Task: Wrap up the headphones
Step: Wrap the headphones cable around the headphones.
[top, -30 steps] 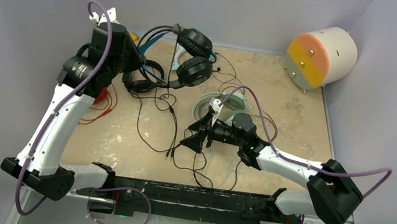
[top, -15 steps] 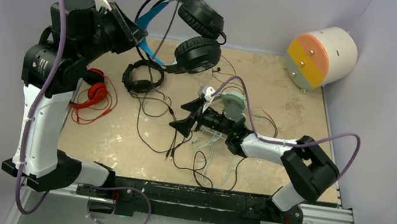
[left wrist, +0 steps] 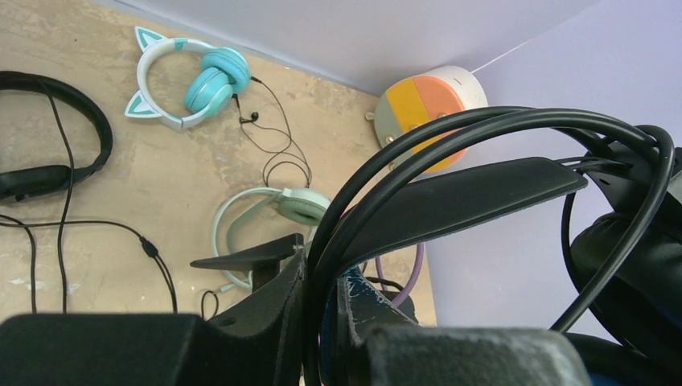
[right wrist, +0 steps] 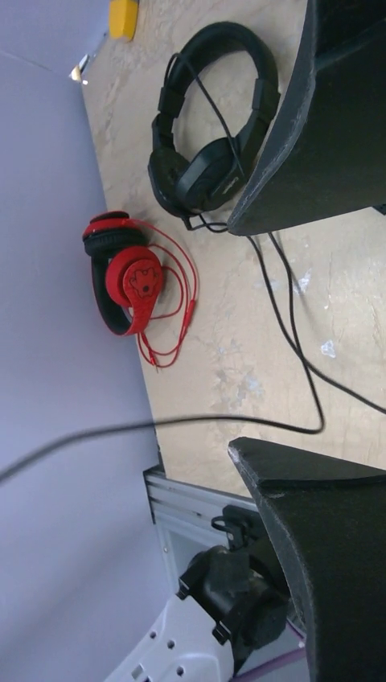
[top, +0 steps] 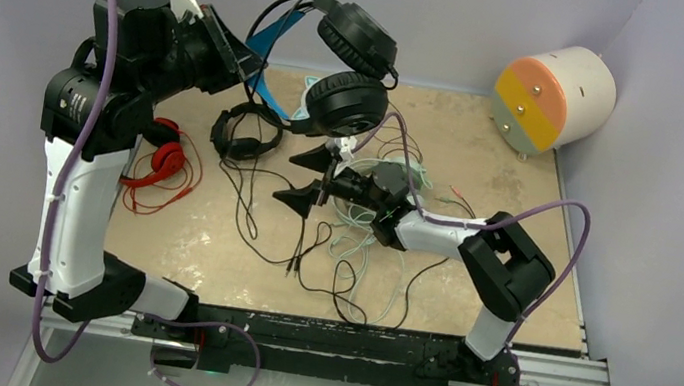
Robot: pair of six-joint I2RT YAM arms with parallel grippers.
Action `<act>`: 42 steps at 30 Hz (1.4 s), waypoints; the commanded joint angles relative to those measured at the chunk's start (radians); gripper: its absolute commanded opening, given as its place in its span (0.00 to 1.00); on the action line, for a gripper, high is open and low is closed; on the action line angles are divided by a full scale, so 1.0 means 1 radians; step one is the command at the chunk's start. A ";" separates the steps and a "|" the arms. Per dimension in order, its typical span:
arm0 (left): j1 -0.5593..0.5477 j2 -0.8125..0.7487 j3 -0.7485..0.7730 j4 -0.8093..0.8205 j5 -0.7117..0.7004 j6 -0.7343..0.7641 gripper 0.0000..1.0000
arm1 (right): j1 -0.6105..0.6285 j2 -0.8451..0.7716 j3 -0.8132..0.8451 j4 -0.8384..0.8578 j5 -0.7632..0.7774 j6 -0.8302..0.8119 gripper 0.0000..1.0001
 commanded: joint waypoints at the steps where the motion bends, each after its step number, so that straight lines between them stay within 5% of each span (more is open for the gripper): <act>1: 0.000 0.001 0.057 0.065 0.041 -0.061 0.00 | 0.008 -0.015 -0.035 0.104 -0.053 0.033 0.98; 8: 0.000 -0.002 0.024 0.081 0.038 -0.053 0.00 | 0.048 -0.036 -0.079 0.060 -0.032 -0.001 0.96; 23: 0.000 -0.028 -0.030 0.100 0.023 -0.057 0.00 | 0.120 0.185 0.155 -0.078 0.142 0.008 0.91; 27: 0.000 -0.047 -0.062 0.124 -0.002 -0.055 0.00 | 0.121 0.217 0.201 -0.082 0.116 0.073 0.61; 33: 0.000 -0.054 -0.153 0.164 -0.113 -0.033 0.00 | 0.123 0.061 0.023 -0.002 0.154 0.107 0.00; 42: 0.000 -0.018 -0.153 0.266 -0.458 0.057 0.00 | 0.123 -0.084 -0.290 0.041 0.163 0.158 0.00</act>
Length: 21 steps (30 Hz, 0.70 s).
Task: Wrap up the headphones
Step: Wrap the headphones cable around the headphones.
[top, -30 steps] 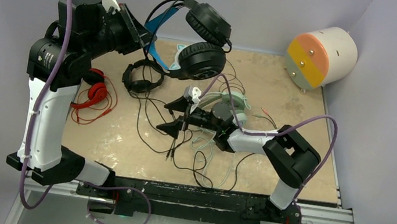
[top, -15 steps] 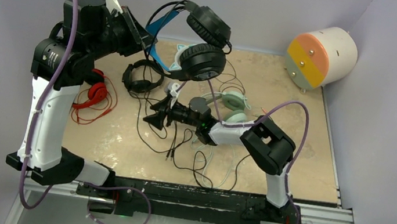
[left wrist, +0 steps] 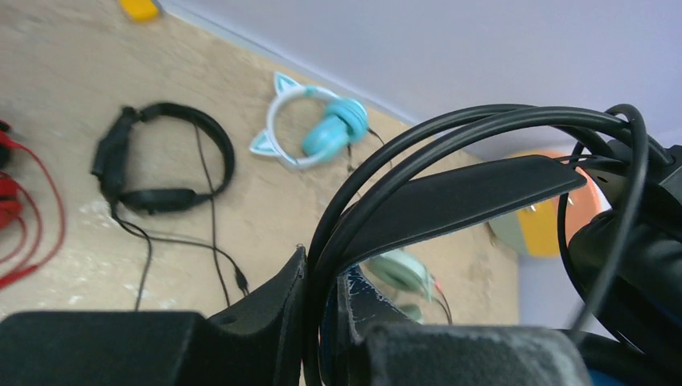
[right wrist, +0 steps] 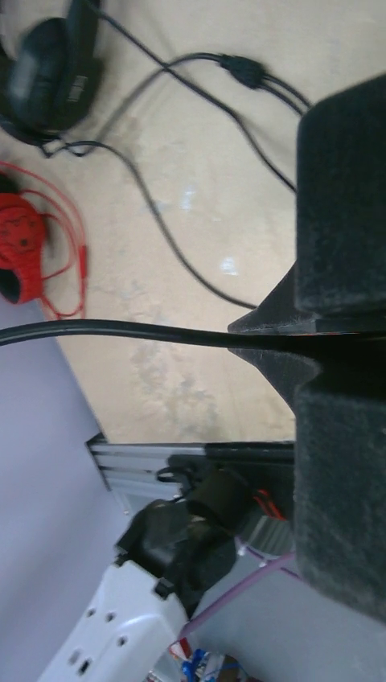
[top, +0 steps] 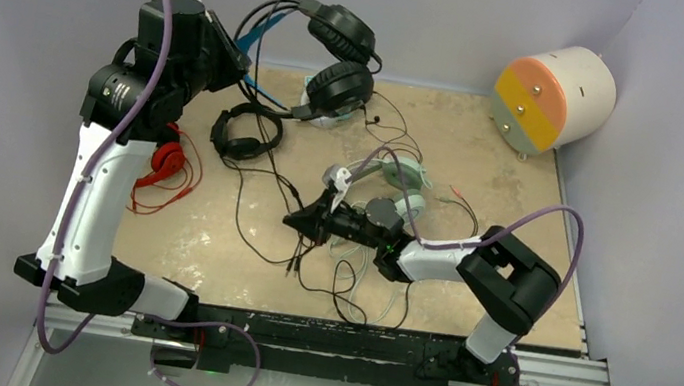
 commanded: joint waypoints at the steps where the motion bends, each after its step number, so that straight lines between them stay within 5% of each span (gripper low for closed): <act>1: 0.000 -0.005 0.057 0.180 -0.227 0.038 0.00 | 0.004 -0.047 -0.121 0.045 0.023 0.038 0.00; 11: 0.000 0.002 0.103 0.229 -0.364 0.108 0.00 | 0.004 -0.236 -0.288 -0.083 0.107 0.015 0.00; 17: 0.000 -0.039 0.065 0.185 -0.149 0.052 0.00 | -0.059 -0.216 -0.201 -0.219 0.055 0.107 0.00; 21: 0.000 -0.089 -0.009 0.170 0.076 0.083 0.00 | -0.219 -0.191 -0.191 -0.093 -0.146 0.288 0.00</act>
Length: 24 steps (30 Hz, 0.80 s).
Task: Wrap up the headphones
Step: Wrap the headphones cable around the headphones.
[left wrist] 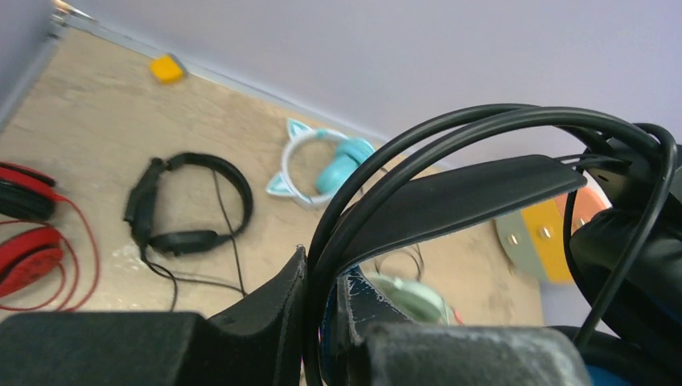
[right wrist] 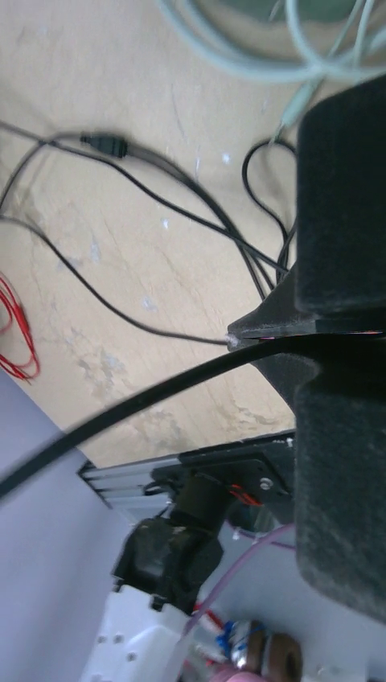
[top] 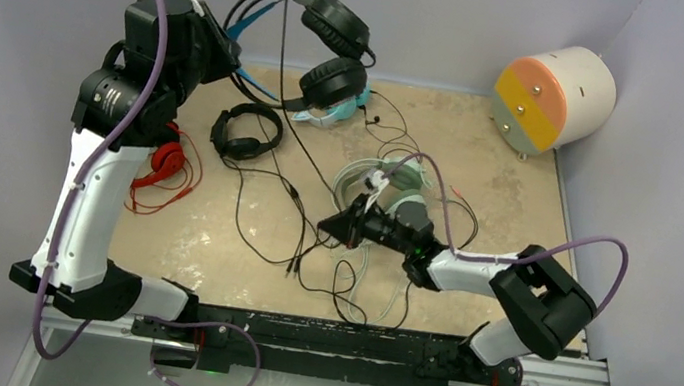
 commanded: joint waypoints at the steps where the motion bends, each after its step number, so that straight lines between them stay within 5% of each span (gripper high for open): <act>1: 0.001 -0.104 -0.059 0.095 0.311 -0.004 0.00 | -0.170 0.016 0.036 0.079 -0.220 0.211 0.00; 5: 0.001 -0.151 -0.158 0.063 0.493 0.072 0.00 | -0.290 -0.025 0.080 0.042 -0.315 0.269 0.00; 11: -0.002 -0.269 -0.433 0.151 0.786 0.240 0.00 | -0.329 -0.128 0.318 -0.416 -0.338 0.092 0.00; 24: -0.118 -0.465 -0.878 0.383 0.376 0.604 0.00 | -0.359 -0.215 0.690 -1.195 -0.322 -0.173 0.00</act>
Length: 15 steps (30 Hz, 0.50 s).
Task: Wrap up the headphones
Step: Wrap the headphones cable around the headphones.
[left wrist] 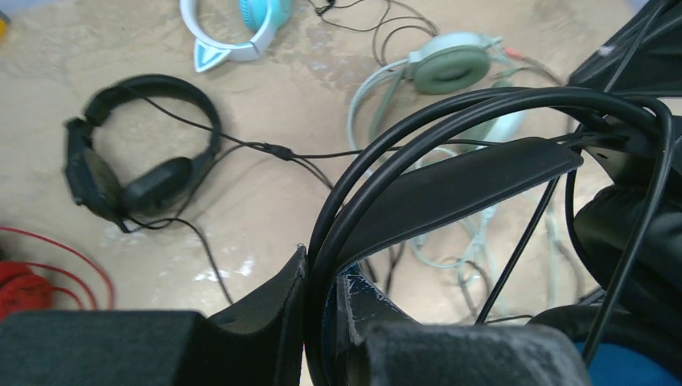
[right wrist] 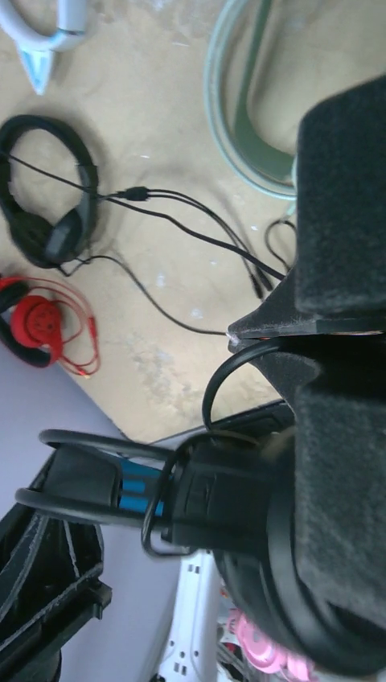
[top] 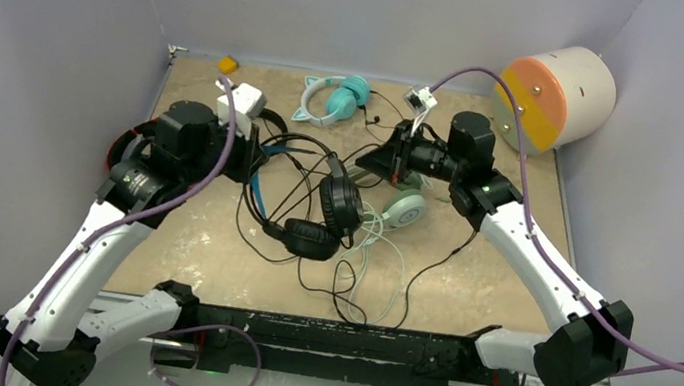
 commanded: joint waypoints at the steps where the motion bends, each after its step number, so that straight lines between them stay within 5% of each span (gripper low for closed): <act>1: -0.085 -0.035 -0.074 0.168 -0.179 0.210 0.00 | -0.006 -0.005 0.075 -0.300 -0.009 -0.096 0.00; 10: -0.159 0.012 -0.101 0.273 -0.586 0.439 0.00 | -0.006 0.012 0.117 -0.347 -0.225 -0.051 0.00; 15: -0.211 0.046 -0.131 0.413 -0.775 0.555 0.00 | -0.003 0.042 0.055 -0.096 -0.445 0.166 0.00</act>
